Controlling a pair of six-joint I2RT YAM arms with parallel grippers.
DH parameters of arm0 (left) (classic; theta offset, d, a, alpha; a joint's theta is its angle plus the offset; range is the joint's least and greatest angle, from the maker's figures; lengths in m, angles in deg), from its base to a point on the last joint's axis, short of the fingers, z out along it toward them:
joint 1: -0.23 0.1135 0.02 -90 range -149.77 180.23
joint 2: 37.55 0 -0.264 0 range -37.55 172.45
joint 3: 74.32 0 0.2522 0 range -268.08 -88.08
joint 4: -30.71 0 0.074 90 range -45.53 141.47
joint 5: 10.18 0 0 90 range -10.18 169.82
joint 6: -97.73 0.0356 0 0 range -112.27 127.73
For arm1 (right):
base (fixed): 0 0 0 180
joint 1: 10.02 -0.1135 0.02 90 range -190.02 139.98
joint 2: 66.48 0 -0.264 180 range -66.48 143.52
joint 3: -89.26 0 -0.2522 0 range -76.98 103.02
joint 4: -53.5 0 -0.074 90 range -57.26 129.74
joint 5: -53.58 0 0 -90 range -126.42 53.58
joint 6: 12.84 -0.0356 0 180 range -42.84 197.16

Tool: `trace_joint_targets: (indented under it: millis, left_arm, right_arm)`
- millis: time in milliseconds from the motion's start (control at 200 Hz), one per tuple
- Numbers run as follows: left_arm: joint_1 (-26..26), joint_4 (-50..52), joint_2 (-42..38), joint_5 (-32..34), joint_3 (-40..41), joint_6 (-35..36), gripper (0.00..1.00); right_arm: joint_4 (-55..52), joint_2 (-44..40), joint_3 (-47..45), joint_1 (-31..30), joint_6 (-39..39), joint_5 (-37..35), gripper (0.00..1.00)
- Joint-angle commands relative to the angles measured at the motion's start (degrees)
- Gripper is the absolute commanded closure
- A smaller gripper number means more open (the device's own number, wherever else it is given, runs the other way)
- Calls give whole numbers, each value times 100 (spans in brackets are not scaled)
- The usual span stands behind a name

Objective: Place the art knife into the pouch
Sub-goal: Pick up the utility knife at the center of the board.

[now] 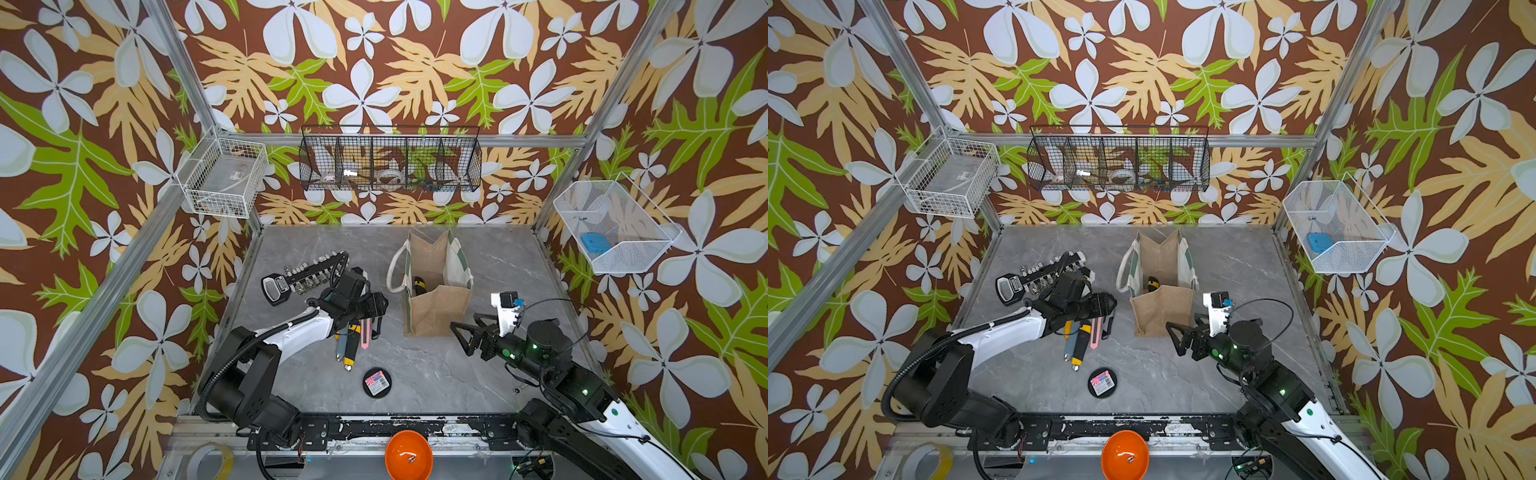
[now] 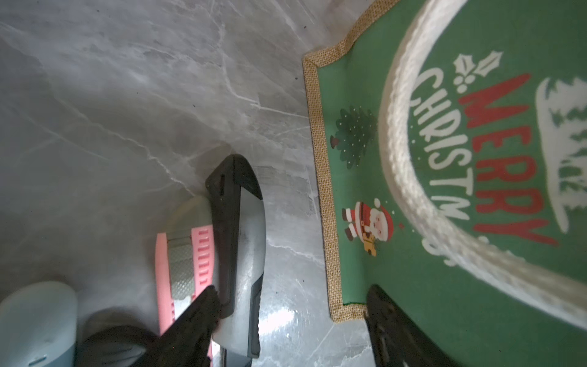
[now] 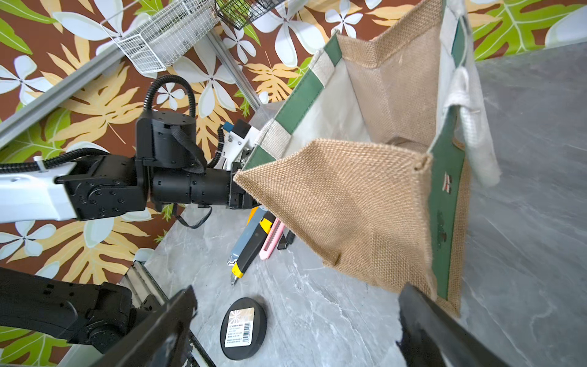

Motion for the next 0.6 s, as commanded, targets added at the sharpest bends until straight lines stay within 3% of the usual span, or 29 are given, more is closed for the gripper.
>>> trace_joint_targets:
  millis: [0,596]
  left_arm:
    - [-4,210,182,261,-181,202,29]
    - [-120,357,991,510,-596,316,45]
  right_arm:
    - [12,-84,-80,-1,26,49,1]
    - [26,-243,-302,-4,-325,-356,1]
